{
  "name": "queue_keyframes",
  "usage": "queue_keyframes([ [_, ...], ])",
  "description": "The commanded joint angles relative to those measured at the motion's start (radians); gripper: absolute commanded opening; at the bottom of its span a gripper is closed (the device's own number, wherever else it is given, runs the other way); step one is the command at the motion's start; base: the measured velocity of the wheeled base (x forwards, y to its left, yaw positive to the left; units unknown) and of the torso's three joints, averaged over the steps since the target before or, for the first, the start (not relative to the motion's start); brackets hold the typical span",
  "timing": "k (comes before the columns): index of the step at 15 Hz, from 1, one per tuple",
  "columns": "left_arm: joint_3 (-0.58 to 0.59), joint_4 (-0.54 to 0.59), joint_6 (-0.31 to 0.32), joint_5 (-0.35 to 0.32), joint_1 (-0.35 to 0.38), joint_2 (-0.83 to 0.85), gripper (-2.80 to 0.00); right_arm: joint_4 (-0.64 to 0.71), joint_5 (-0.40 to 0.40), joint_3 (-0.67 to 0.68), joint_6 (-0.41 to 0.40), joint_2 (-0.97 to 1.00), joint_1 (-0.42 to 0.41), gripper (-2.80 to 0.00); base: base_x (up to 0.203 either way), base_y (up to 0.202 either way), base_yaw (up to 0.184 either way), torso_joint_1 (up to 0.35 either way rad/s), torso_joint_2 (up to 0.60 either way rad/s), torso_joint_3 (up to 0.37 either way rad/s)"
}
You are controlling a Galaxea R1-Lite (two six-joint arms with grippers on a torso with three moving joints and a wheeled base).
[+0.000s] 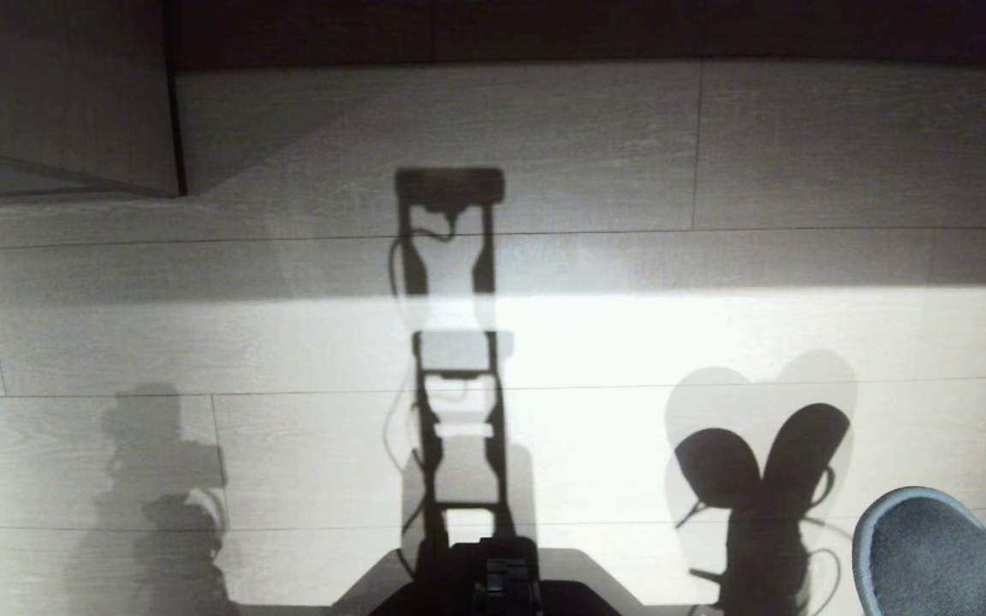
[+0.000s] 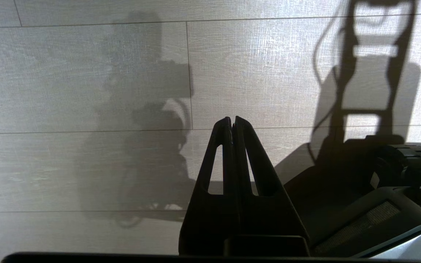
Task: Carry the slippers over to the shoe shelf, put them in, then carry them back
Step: Place the slippers into the shoe cabinet
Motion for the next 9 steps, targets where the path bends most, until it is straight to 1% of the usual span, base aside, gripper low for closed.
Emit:
queue_keyframes([
  [1,0.000,-0.001,-0.001,0.000,0.000,0.000,-2.80,0.000,0.000,0.000,0.000,0.002,0.000,-2.80,0.000,0.000,0.000,0.000,0.00,0.000],
  [3,0.000,0.000,-0.001,0.000,0.000,0.001,-2.80,0.000,0.001,0.000,0.000,0.002,0.000,-2.80,0.000,0.000,0.000,0.004,0.00,0.015],
  [9,0.000,0.000,-0.001,0.001,0.000,0.001,-2.80,0.000,0.000,0.000,0.000,0.002,0.000,-2.80,0.000,0.000,0.000,-0.001,0.00,0.186],
])
